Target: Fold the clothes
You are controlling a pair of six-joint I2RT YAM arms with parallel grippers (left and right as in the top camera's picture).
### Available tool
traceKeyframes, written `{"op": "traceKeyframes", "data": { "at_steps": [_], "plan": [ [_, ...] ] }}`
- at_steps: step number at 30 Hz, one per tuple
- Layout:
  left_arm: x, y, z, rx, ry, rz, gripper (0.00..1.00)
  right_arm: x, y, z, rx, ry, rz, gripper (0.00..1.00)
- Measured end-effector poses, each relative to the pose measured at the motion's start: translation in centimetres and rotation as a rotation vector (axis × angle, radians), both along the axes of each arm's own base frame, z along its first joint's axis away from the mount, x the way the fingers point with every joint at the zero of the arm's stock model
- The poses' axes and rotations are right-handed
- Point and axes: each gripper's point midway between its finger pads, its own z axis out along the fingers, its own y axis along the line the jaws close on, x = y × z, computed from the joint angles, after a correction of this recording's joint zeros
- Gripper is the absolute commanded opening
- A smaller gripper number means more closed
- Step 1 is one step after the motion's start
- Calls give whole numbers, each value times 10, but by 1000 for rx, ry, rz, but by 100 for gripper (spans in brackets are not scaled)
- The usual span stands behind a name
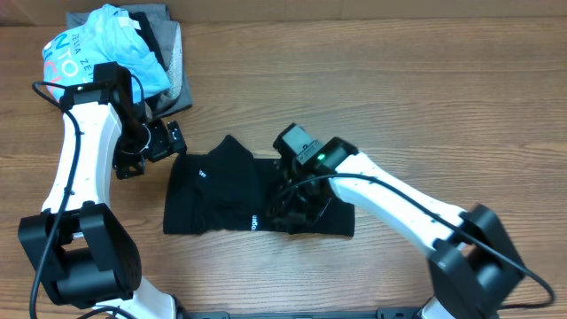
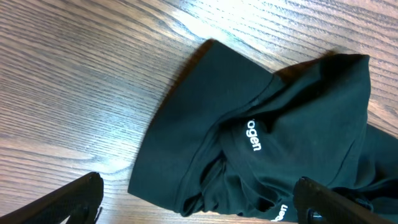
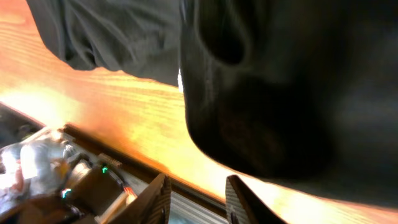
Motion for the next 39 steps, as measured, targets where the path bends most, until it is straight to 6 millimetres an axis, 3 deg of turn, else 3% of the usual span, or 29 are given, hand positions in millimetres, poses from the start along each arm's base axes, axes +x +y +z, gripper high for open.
{"op": "traceKeyframes", "data": {
  "at_steps": [1,2,5,10,13,20,23,34,39],
  "plan": [
    [0,0,0,0,0,0,100,10,-8,5,-44,-56,-20,79],
    [0,0,0,2,0,0,100,14,-10,17,-40,-88,-28,79],
    [0,0,0,3,0,0,100,36,-25,40,-81,-220,-71,71],
    [0,0,0,3,0,0,100,50,-48,35,-173,-268,-118,19],
    [0,0,0,3,1,0,100,49,-57,19,-225,-244,-130,5],
    [0,0,0,3,1,0,100,38,-53,-38,-257,-119,-115,4],
    [0,1,0,3,1,0,100,31,-45,-53,-233,-61,-105,4],
    [0,0,0,3,1,0,100,18,3,-49,-66,-49,-36,9],
    [0,0,0,3,1,0,100,5,18,-49,-37,-48,-3,4]
  ]
}}
